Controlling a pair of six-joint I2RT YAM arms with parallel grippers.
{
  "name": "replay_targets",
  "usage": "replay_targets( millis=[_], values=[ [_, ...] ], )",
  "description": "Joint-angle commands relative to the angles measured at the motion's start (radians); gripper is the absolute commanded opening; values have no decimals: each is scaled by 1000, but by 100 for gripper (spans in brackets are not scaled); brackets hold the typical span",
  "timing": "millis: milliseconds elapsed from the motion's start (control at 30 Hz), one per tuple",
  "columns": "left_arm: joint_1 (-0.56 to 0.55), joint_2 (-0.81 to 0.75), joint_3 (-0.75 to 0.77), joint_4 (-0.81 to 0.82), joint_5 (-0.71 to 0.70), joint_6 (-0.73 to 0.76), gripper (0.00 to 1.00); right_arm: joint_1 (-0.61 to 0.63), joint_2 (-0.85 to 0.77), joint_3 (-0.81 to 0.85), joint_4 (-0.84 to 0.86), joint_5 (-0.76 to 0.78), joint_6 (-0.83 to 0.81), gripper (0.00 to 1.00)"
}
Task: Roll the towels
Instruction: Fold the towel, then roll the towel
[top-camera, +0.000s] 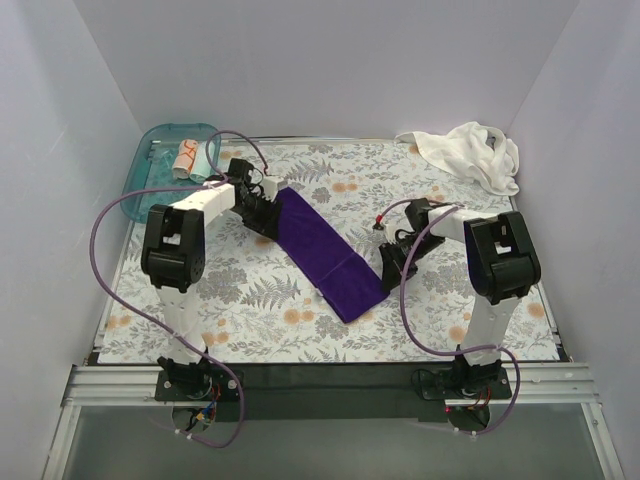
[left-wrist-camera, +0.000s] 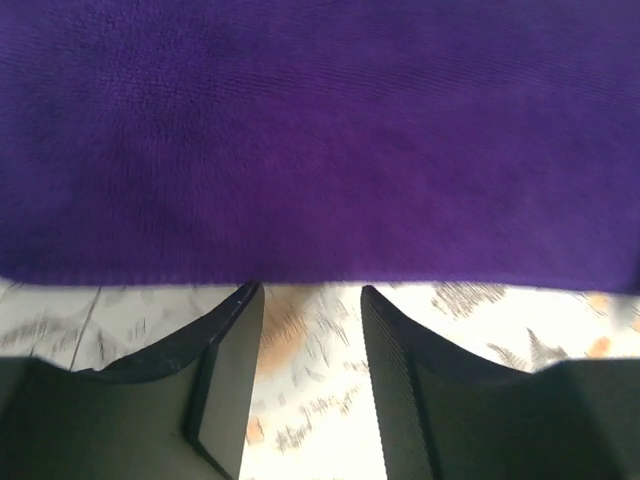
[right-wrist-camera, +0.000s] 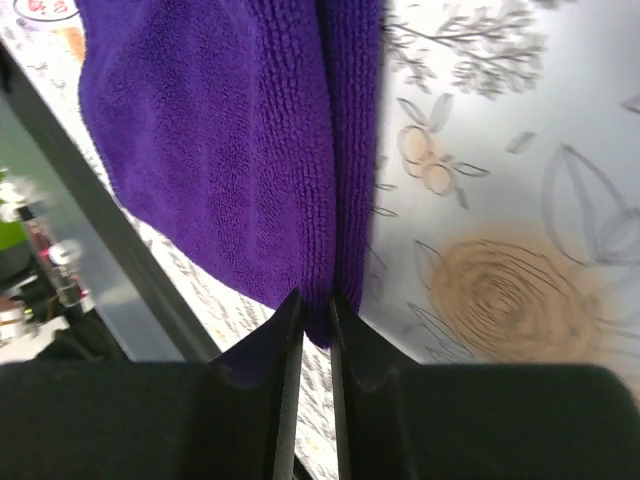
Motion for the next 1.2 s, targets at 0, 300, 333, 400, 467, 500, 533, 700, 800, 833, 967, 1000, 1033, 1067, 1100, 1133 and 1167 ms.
replay_targets(
  millis=[0,300,333,400,467,500,533,700,800,833,967,1000,1033,1067,1100,1133,1167],
  values=[
    [-2,49,63,29,23,-16,39,29,22,-28,48,-82,35,19],
    [-50,267,302,32,102,-2,38,179,15,-124,96,-235,46,23],
    [-54,286,326,32,109,2,38,198,10,-127,106,-237,57,24],
    [-56,310,362,27,131,-1,38,242,6,-126,122,-236,73,25],
    [-54,321,413,18,140,5,41,252,-1,-115,111,-245,93,29],
    [-54,314,428,17,146,21,43,252,-7,-114,107,-243,95,32],
    [-54,285,444,17,148,25,46,250,-31,-111,96,-216,89,42],
    [-50,82,393,62,146,61,70,161,-141,-95,-31,-133,14,48],
    [-48,-123,240,92,155,105,92,91,-232,-60,-62,-127,-15,46],
    [-48,-177,184,108,158,119,96,89,-266,-46,-59,-124,-17,46],
    [-88,-518,-147,167,129,273,98,100,-269,82,-33,-183,31,44],
    [-102,-564,-191,165,111,306,96,104,-245,101,-28,-194,38,43],
    [-216,-685,-323,133,12,403,86,124,-206,141,-4,-200,53,35],
    [-253,-747,-399,94,-40,465,83,150,-194,150,28,-194,70,35],
    [-287,-748,-400,73,-41,466,80,166,-194,150,28,-182,70,34],
    [-319,-777,-433,67,-65,490,78,181,-189,152,77,-171,83,34],
    [-353,-811,-476,69,-125,521,77,195,-180,143,102,-167,104,34]
  ],
)
